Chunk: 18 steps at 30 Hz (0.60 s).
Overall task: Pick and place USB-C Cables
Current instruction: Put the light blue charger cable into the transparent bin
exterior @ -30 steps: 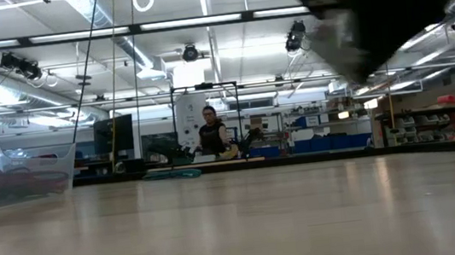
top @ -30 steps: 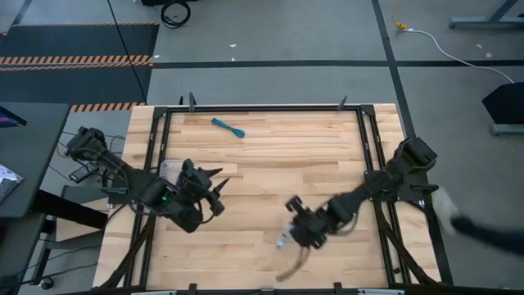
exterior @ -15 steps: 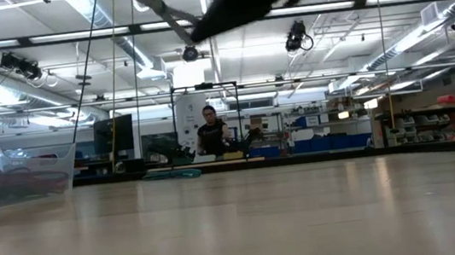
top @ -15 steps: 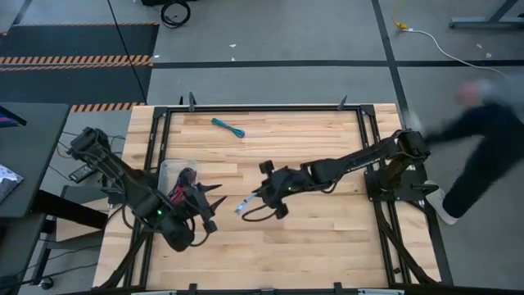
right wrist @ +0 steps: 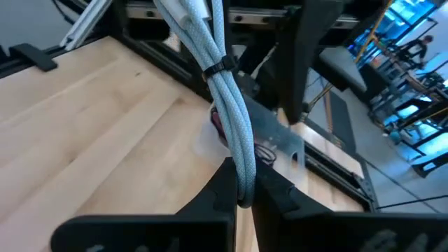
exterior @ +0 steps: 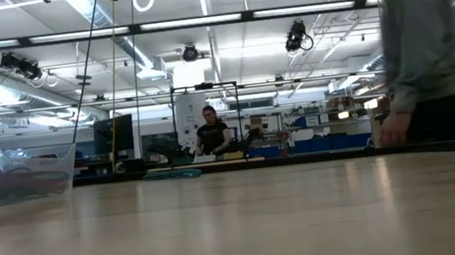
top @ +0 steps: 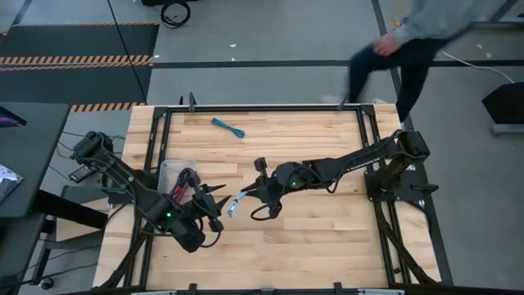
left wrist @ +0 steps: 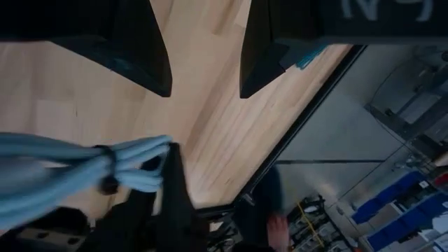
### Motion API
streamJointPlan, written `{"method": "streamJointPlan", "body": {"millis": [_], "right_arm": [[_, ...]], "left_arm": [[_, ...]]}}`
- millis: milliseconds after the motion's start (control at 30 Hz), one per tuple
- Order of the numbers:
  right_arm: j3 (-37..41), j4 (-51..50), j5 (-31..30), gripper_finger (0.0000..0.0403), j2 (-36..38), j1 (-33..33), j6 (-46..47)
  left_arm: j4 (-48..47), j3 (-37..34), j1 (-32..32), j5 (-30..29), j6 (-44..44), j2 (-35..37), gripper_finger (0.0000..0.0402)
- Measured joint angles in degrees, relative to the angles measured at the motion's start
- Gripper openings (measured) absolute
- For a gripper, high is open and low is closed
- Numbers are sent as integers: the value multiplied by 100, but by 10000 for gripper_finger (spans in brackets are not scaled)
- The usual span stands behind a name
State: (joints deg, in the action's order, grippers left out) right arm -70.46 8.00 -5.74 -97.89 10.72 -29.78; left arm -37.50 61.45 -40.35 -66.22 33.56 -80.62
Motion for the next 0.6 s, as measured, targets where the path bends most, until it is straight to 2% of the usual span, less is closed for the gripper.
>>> {"method": "streamJointPlan", "body": {"millis": [333,600], "right_arm": [[0,80,126,23,0,-236,20],[7,244,149,24,0,-188,20]], "left_arm": [[1365,0,-100,-6,-1490,-2,176],[2191,0,115,-154,-2461,-283,176]]}}
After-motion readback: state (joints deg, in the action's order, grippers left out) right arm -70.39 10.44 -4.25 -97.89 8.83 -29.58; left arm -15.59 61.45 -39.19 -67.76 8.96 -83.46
